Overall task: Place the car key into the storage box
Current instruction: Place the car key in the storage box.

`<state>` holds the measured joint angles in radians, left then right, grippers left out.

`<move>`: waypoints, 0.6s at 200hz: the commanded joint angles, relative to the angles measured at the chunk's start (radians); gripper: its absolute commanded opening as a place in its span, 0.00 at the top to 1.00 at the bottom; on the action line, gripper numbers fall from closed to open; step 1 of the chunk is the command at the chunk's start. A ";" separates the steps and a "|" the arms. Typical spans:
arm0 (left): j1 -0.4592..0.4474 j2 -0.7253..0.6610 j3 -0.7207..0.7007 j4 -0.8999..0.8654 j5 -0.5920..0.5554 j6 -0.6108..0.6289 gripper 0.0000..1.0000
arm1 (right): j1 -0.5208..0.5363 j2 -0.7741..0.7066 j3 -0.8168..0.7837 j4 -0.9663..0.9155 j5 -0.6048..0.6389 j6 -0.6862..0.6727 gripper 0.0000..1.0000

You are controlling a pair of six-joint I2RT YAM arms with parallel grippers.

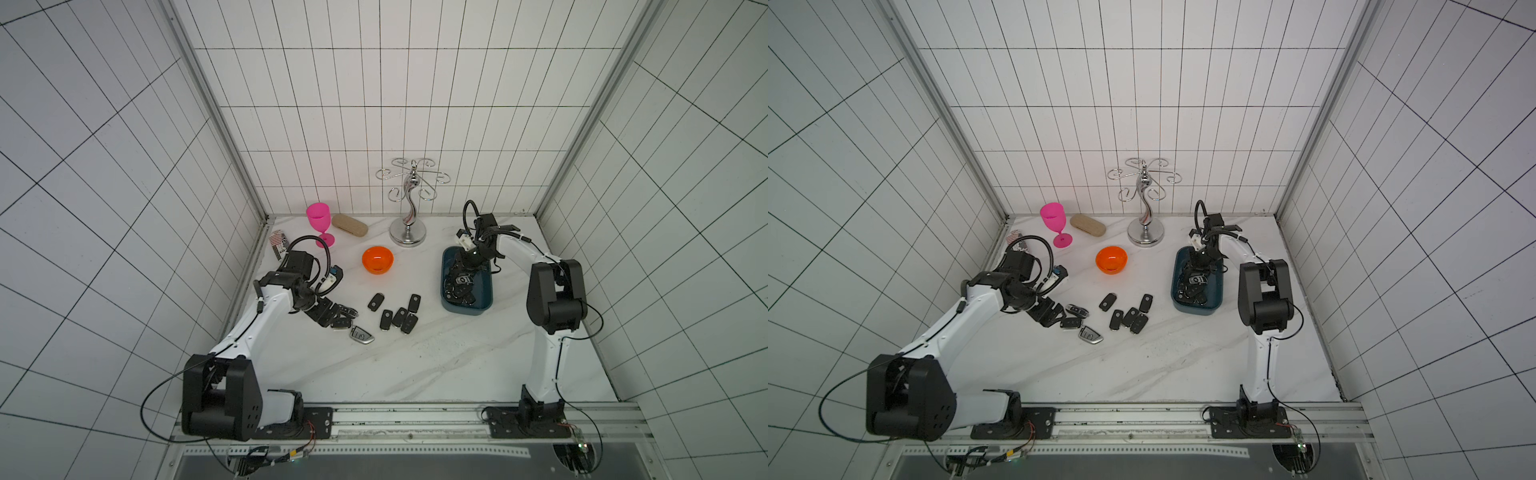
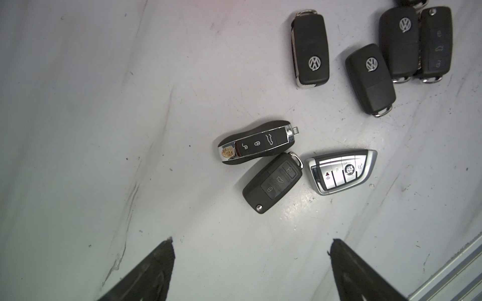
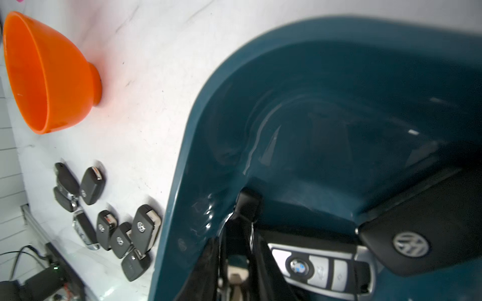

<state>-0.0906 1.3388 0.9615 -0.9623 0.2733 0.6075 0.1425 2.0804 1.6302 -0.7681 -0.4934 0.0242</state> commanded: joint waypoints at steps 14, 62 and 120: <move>-0.001 -0.024 -0.082 0.002 0.046 0.238 0.10 | -0.007 0.024 0.056 -0.032 0.039 -0.009 0.58; 0.002 -0.024 -0.187 0.140 -0.024 0.434 0.10 | -0.008 0.018 0.051 -0.034 0.041 -0.008 0.51; 0.003 0.111 -0.192 0.268 -0.007 0.512 0.13 | -0.012 0.003 0.042 -0.034 0.047 -0.012 0.41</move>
<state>-0.0906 1.4078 0.7719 -0.7795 0.2451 1.0348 0.1383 2.0907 1.6302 -0.7746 -0.4530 0.0246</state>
